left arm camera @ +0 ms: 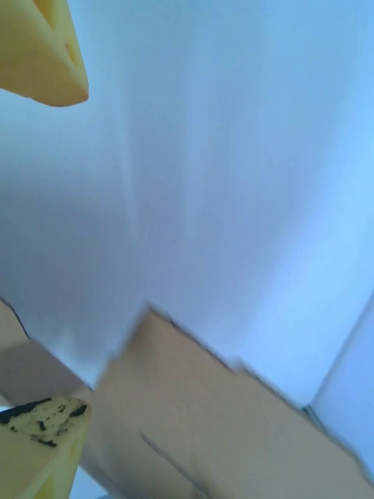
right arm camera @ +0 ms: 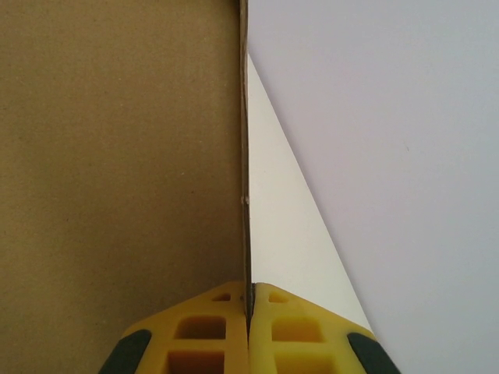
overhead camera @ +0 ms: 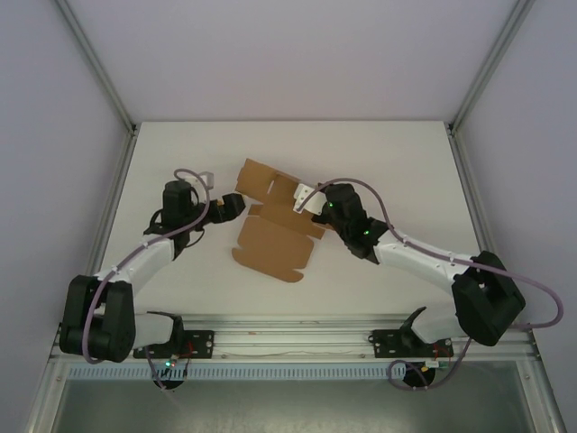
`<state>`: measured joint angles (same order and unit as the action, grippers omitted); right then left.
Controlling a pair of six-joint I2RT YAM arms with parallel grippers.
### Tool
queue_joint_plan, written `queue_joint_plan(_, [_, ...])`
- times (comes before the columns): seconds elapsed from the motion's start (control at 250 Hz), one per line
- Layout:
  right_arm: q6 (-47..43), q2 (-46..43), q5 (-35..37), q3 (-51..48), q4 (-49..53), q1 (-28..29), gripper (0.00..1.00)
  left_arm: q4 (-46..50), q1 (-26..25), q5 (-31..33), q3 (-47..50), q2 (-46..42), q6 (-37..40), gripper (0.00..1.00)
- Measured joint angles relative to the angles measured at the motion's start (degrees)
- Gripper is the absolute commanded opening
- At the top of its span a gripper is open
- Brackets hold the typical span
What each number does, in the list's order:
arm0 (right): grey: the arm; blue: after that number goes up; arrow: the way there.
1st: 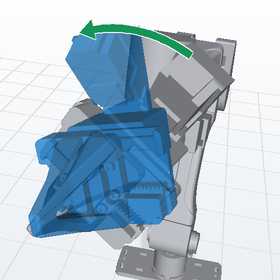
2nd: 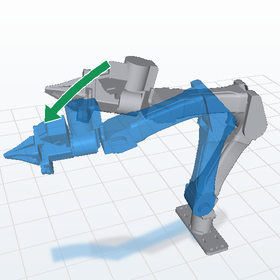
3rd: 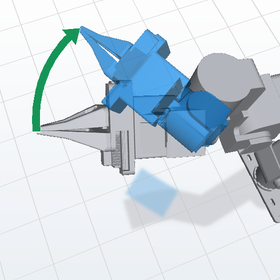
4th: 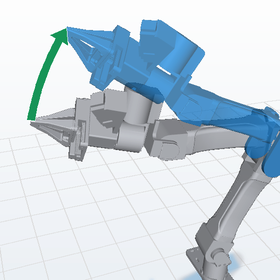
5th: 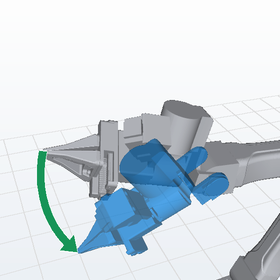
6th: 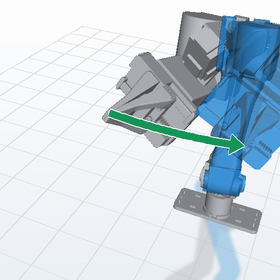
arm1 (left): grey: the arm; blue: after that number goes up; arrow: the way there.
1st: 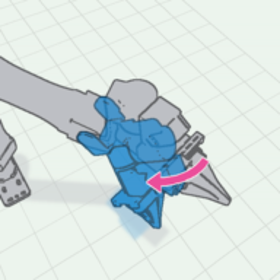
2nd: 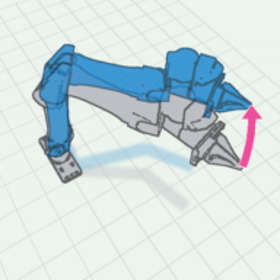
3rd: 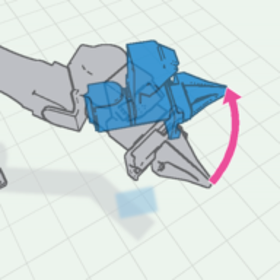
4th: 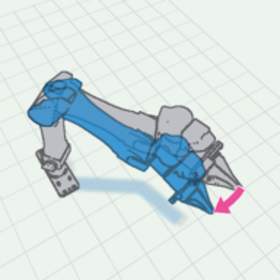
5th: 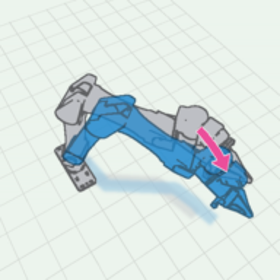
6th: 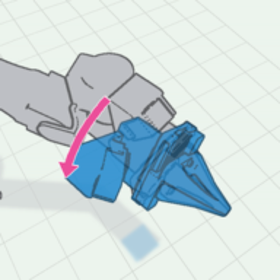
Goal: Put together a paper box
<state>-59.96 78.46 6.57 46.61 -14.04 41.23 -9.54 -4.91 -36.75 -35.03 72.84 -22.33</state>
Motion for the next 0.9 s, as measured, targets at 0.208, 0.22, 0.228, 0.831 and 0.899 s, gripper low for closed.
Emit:
queue_joint_plan(0.208, [0.2, -0.1, -0.2, 0.0, 0.7, 0.0, 0.0, -0.7, -1.2, -6.6, 1.0, 3.7, 2.4, 0.83])
queue_joint_plan(0.22, [0.2, -0.1, -0.2, 0.0, 0.8, 0.0, 0.0, -1.0, -1.4, -6.9, 1.0, 3.9, 2.5, 0.83])
queue_joint_plan(0.228, [0.2, -0.1, -0.2, 0.0, 0.8, 0.0, 0.0, -1.1, -1.5, -7.1, 1.0, 4.0, 2.5, 0.82])
queue_joint_plan(0.831, [1.7, -0.1, -1.0, 0.0, 3.0, -0.2, 0.0, -10.6, -7.8, -16.4, -3.1, 17.2, 4.4, 0.51])
queue_joint_plan(0.899, [1.9, -0.1, -1.1, 0.0, 3.0, -0.3, 0.0, -12.5, -7.9, -17.8, -3.1, 18.0, 4.0, 0.51])
